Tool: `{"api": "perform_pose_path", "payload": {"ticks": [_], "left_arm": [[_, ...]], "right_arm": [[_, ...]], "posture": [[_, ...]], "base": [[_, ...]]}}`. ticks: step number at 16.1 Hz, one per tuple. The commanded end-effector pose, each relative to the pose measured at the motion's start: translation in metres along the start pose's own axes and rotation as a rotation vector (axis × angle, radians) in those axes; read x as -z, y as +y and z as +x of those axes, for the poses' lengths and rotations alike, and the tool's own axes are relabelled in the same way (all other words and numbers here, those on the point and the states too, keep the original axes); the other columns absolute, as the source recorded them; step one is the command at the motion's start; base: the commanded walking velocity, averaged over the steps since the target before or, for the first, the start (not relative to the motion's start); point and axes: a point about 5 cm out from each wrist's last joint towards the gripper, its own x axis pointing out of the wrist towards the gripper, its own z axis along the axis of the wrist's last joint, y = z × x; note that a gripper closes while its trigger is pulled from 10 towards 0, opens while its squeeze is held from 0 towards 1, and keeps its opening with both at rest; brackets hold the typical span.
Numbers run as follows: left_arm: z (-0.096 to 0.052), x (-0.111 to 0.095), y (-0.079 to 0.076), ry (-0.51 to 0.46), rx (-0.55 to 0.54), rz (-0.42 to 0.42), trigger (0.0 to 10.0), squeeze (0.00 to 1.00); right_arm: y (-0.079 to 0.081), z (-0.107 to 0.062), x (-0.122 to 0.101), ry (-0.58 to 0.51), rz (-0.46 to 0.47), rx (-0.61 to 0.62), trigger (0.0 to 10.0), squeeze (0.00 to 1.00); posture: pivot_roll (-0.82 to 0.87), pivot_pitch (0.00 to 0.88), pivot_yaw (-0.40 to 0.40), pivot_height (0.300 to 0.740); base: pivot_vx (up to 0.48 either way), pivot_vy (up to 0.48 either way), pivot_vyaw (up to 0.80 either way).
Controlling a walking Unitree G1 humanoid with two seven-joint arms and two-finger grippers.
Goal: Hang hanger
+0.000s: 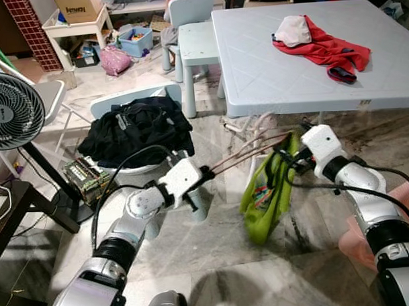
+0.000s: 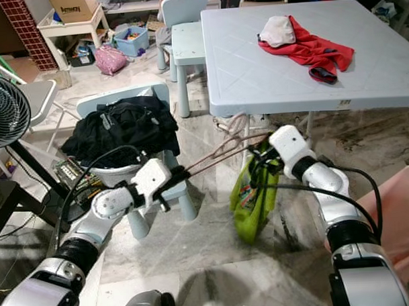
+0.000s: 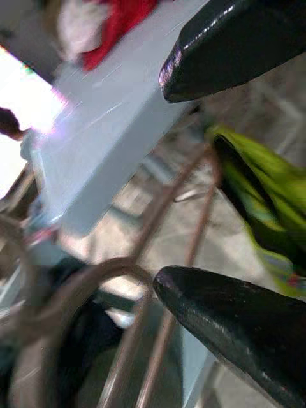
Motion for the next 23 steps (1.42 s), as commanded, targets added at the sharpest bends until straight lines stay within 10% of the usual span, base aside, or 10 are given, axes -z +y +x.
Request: {"api": "perform_pose_path", "payload": {"ticks": [1, 6, 10, 15, 23], "left_arm": [[0.001, -0.013, 0.005, -0.07, -0.013, 0.029, 0.0, 0.0], [-0.011, -0.016, 0.008, -0.08, -0.005, 0.054, 0.0, 0.0], [-0.019, -0.033, 0.007, -0.136, 0.001, 0.065, 0.0, 0.0], [-0.032, -0.056, 0.006, -0.185, 0.048, 0.096, 0.0, 0.0], [-0.045, -0.074, -0.002, -0.2, 0.118, 0.076, 0.0, 0.0]], "right_arm": [[-0.003, 0.001, 0.002, 0.026, 0.015, 0.035, 10.0, 0.0], [-0.026, -0.006, 0.021, 0.191, 0.093, 0.305, 10.0, 0.0], [-0.012, -0.006, 0.036, 0.272, 0.208, 0.32, 10.0, 0.0], [0.004, -0.013, 0.053, 0.374, 0.127, 0.188, 10.0, 0.0], [-0.018, -0.025, 0.064, 0.486, 0.122, 0.392, 10.0, 0.0]], "posture": [[-0.03, 0.009, 0.035, 0.74], [-0.02, 0.013, 0.039, 0.74], [-0.02, 0.018, 0.038, 0.74], [0.02, 0.032, 0.052, 0.74], [0.04, 0.034, 0.067, 0.74]], "base": [[0.0, 0.0, 0.0], [0.0, 0.0, 0.0], [0.0, 0.0, 0.0], [0.0, 0.0, 0.0], [0.0, 0.0, 0.0]]}}
